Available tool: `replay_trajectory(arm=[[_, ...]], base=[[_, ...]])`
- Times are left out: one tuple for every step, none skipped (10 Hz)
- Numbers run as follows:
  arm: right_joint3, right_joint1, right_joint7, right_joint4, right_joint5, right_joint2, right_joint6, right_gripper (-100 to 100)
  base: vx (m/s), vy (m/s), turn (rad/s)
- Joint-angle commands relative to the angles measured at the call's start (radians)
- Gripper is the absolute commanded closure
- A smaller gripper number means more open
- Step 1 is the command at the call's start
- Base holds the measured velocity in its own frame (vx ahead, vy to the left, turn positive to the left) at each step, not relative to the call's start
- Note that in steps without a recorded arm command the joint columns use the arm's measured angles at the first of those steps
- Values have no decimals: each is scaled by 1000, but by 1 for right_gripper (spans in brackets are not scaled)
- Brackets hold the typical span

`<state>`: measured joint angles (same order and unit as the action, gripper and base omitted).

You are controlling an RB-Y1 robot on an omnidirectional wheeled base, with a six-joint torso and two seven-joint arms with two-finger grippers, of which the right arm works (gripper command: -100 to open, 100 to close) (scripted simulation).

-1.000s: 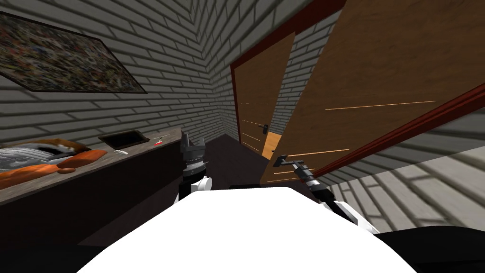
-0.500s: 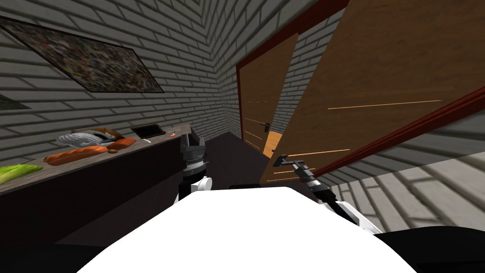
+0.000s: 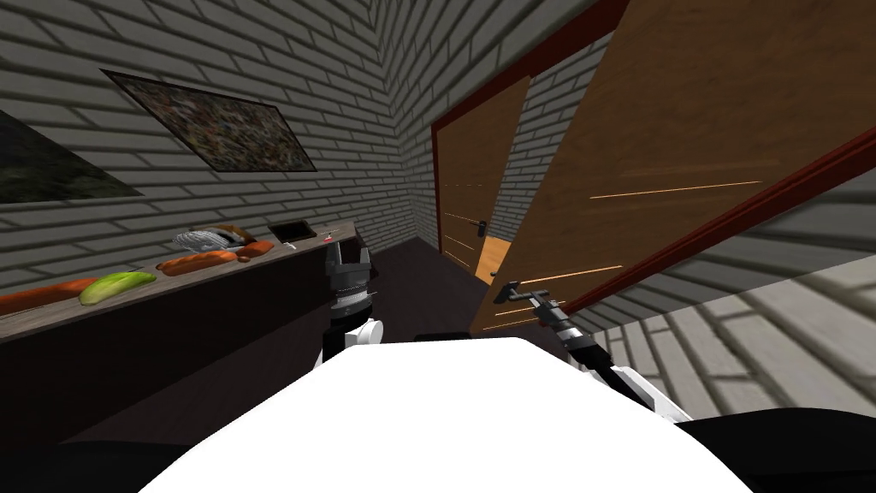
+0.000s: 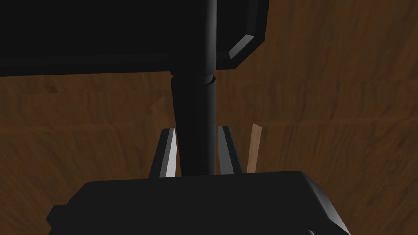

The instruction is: Pull the door open

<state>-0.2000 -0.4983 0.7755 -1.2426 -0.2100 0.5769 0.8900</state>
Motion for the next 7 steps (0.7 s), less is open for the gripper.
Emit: replay_trajectory(arm=[[-2, -6, 0, 14, -4, 2, 28, 100], [-4, -11, -1, 24, -6, 3, 47, 100], [-6, -17, -1, 36, -10, 4, 70, 100], [-9, -23, -1, 51, -13, 6, 99, 100], [-12, -31, -2, 67, -18, 8, 127, 100], [-15, -39, -2, 85, -22, 10, 160, 100], [-18, -48, -3, 104, -27, 12, 189, 100]], base=[[-9, -17, -15], [11, -12, -12], [27, -5, 0], [31, -4, -6], [33, -3, 2], [33, -9, -3], [33, -16, 3]])
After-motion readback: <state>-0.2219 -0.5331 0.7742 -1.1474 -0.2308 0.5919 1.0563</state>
